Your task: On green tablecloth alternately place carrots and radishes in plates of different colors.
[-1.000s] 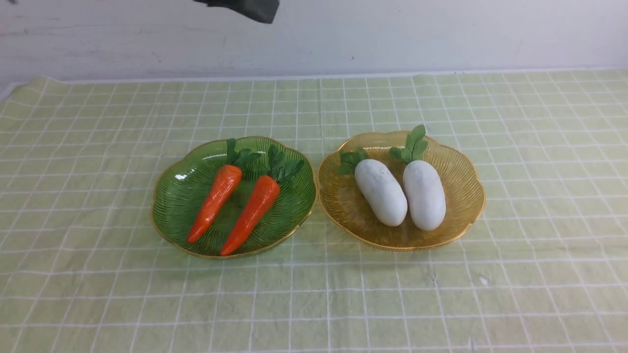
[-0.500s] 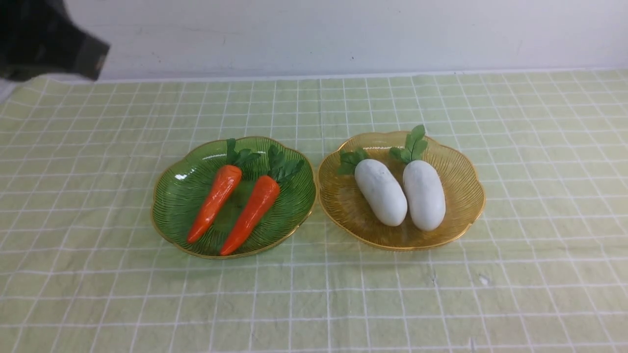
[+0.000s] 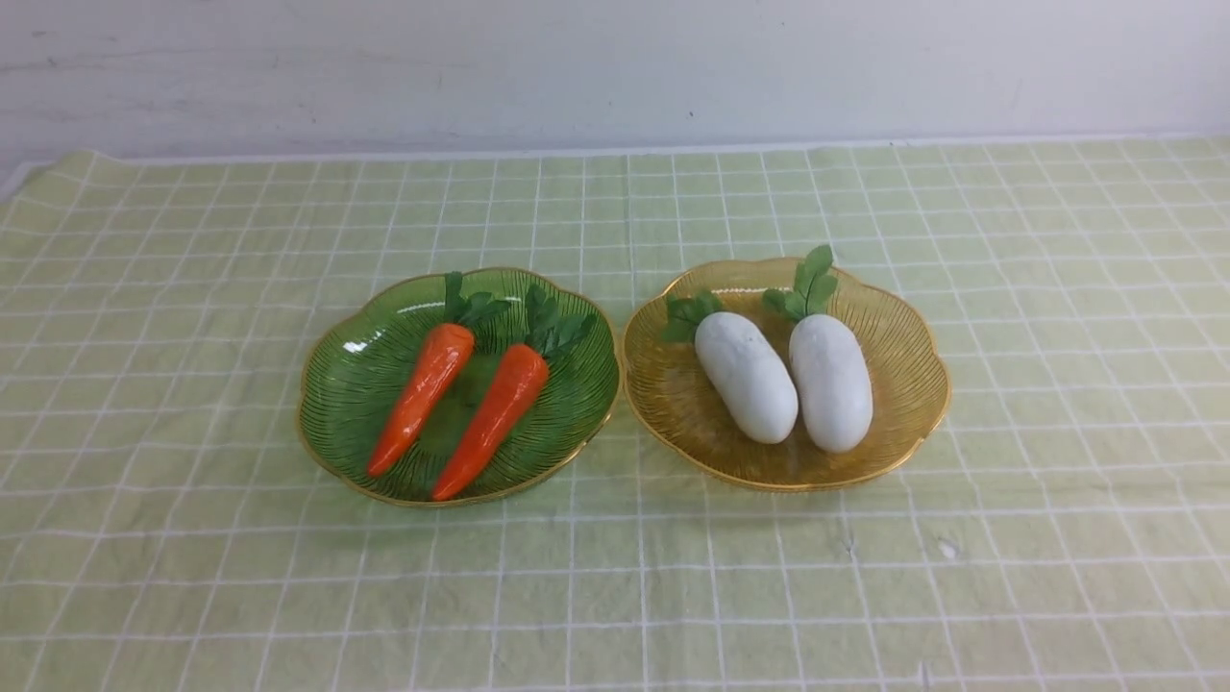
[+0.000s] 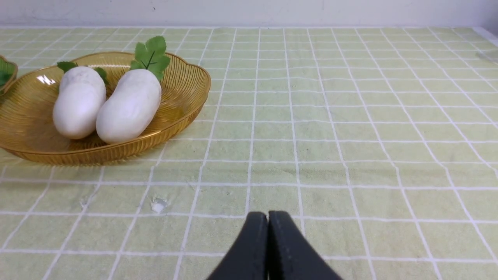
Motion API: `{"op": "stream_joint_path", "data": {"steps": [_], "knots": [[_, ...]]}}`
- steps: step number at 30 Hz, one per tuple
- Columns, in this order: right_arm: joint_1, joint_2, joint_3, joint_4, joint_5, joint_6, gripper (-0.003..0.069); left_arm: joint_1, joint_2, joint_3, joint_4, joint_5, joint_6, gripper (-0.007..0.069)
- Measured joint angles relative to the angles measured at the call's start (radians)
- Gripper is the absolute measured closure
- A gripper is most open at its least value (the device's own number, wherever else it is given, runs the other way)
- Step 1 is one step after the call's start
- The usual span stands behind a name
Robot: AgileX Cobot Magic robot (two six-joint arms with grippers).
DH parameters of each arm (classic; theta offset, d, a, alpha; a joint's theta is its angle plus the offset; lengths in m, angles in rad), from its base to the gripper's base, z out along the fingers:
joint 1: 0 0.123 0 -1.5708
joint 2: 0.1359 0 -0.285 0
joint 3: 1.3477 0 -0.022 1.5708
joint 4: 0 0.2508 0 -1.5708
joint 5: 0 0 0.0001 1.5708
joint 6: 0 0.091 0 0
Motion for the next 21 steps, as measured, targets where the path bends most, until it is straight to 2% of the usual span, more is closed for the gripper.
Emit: {"op": "stream_joint_path", "data": {"steps": [4,9,13,21], "knots": [[0.0,0.0,0.0,0.0,0.0,0.0,0.0674,0.0,-0.169,0.261,0.121,-0.322,-0.025,0.0632],[0.0,0.0,0.0,0.0,0.0,0.0,0.0674,0.0,-0.236,0.406,0.148,-0.554,-0.027,0.0632],[0.0,0.0,0.0,0.0,0.0,0.0,0.0674,0.0,-0.244,0.481,0.151,-0.625,-0.027,0.0632],[0.0,0.0,0.0,0.0,0.0,0.0,0.0674,0.0,-0.244,0.592,0.155,-0.632,-0.028,0.0632]]}}
